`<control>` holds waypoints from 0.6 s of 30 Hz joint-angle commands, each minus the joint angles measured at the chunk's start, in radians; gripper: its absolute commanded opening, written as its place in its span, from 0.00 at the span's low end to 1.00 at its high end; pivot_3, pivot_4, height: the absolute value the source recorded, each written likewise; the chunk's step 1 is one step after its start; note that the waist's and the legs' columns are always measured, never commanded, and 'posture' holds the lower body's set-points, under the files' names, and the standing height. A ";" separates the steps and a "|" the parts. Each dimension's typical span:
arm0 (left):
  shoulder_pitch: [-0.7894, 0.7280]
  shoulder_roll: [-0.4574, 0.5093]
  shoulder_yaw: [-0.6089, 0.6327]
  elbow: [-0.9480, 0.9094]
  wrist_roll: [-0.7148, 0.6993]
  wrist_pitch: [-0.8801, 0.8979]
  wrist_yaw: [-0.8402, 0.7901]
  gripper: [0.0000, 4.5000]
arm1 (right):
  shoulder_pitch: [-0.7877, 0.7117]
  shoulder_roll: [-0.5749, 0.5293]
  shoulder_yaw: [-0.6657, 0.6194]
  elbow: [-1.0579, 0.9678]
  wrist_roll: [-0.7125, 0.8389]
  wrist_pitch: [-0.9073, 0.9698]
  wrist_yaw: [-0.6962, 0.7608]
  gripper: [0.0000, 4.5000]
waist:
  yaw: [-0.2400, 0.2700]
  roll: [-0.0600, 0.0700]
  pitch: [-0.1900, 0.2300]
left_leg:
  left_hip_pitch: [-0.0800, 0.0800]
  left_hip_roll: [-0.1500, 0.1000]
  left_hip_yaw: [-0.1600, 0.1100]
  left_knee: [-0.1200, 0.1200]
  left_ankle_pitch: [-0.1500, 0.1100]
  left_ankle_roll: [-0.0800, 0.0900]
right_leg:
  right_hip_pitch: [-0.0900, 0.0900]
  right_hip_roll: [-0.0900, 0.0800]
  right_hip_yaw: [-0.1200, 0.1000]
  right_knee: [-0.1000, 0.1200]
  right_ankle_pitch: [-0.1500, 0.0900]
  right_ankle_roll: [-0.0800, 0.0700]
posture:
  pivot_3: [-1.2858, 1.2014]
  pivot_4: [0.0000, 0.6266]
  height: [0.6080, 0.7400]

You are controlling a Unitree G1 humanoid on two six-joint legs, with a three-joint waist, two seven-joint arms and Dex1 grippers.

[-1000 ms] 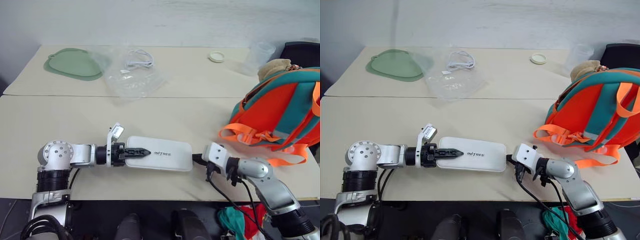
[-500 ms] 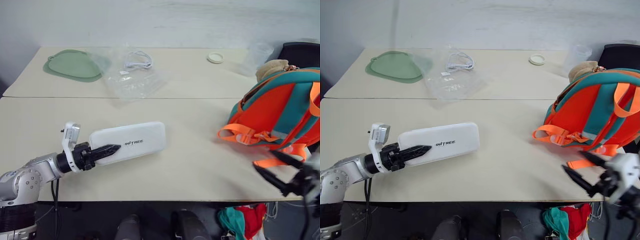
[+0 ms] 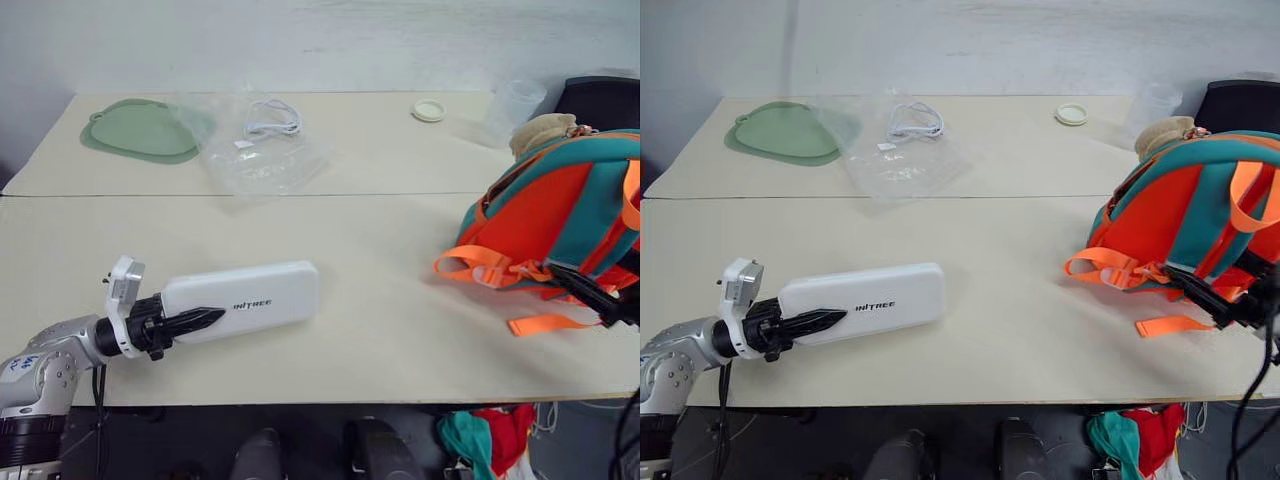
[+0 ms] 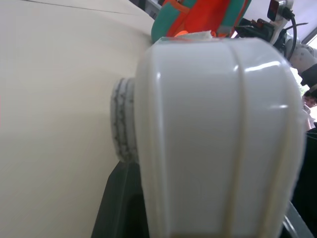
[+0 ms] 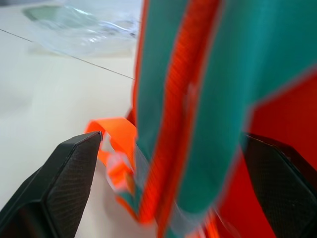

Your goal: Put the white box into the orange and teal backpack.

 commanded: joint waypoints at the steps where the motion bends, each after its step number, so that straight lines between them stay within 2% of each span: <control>1: 0.003 0.008 0.034 0.011 -0.011 -0.012 -0.013 0.27 | -0.074 0.004 0.065 -0.022 0.036 0.035 0.025 0.96 | 0.002 0.000 0.000 | -0.001 0.000 0.000 0.000 0.000 0.000 | 0.000 0.000 0.000 0.000 0.000 0.000 | 0.52 0.24 1.00; 3: 0.003 0.005 0.039 0.016 -0.012 -0.013 -0.009 0.27 | -0.137 0.031 0.091 0.011 0.026 0.020 0.007 0.86 | 0.001 0.000 0.000 | -0.001 0.000 0.000 0.002 0.000 0.001 | 0.000 -0.001 0.000 0.000 0.001 0.001 | 0.52 0.24 1.00; 7: -0.003 -0.004 0.060 0.025 -0.030 0.001 0.015 0.27 | -0.214 0.074 0.120 0.032 0.026 -0.002 0.007 0.56 | 0.000 0.000 0.000 | -0.002 -0.001 0.000 0.003 0.000 0.001 | 0.000 -0.001 0.000 0.000 0.001 0.002 | 0.52 0.24 1.00; 12: -0.066 -0.044 0.147 0.067 -0.109 0.078 0.125 0.27 | -0.278 0.113 0.220 -0.166 0.155 0.138 0.020 0.21 | -0.006 0.001 0.001 | -0.002 0.000 0.000 0.002 0.000 0.001 | -0.001 -0.001 0.000 0.001 0.001 0.002 | 0.52 0.24 1.00; 14: -0.093 -0.053 0.178 0.089 -0.138 0.112 0.162 0.27 | -0.315 0.131 0.261 -0.251 0.215 0.199 -0.001 0.15 | -0.013 0.001 0.001 | -0.002 0.000 0.000 0.002 0.000 0.000 | -0.002 -0.001 0.000 0.002 0.001 0.002 | 0.52 0.24 1.00; 18: -0.154 -0.060 0.228 0.171 -0.164 0.138 0.208 0.27 | -0.455 0.223 0.406 -0.387 0.309 0.296 -0.053 0.15 | -0.025 0.001 0.001 | -0.002 0.000 0.000 0.001 0.001 -0.001 | -0.003 0.000 0.000 0.002 0.001 0.002 | 0.52 0.24 1.00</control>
